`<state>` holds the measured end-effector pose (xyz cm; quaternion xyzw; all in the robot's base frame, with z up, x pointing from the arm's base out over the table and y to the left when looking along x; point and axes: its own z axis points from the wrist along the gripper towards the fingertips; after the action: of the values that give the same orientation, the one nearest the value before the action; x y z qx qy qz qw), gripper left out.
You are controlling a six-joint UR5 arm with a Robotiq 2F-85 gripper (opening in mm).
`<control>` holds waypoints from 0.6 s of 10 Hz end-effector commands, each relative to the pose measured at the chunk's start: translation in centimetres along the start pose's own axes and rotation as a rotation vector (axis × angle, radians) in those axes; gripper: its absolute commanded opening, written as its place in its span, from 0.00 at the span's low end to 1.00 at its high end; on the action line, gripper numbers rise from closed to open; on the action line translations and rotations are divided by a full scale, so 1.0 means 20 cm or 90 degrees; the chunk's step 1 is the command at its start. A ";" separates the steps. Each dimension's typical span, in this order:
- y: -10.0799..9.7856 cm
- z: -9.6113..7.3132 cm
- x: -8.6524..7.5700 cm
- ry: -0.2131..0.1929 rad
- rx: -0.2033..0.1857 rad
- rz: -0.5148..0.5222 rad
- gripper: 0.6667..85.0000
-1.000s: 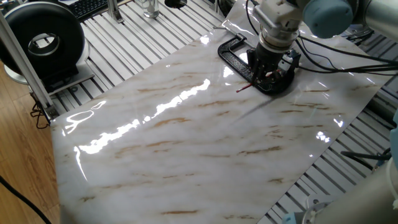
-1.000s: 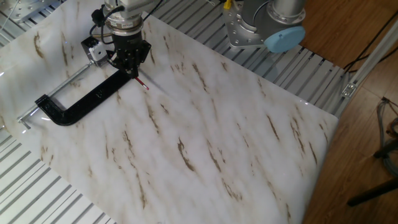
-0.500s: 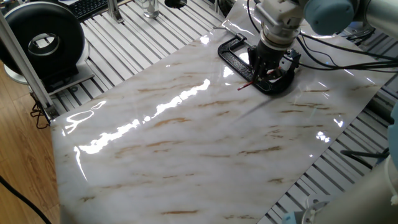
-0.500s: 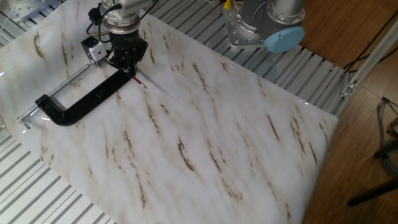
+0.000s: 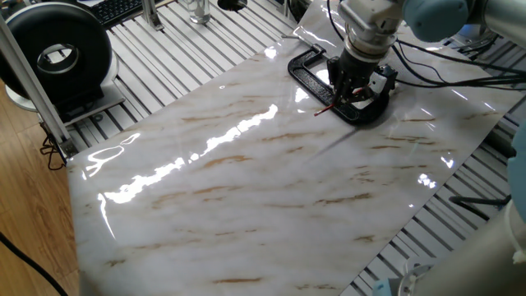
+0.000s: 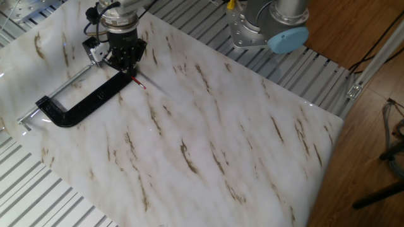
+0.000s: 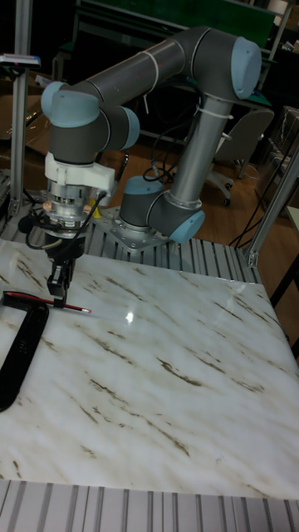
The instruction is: Insert the pencil into the pencil sharpener
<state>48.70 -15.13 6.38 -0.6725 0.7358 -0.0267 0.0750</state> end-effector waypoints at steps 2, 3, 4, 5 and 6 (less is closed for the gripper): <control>-0.02 0.00 0.01 -0.024 0.004 -0.005 0.00; -0.02 0.00 0.03 -0.024 0.003 -0.008 0.00; -0.01 0.00 0.02 -0.032 0.000 -0.004 0.00; 0.00 0.00 0.01 -0.043 -0.004 0.003 0.00; 0.01 0.00 0.00 -0.049 -0.006 0.012 0.00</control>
<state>48.59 -15.40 6.21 -0.6748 0.7327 -0.0095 0.0876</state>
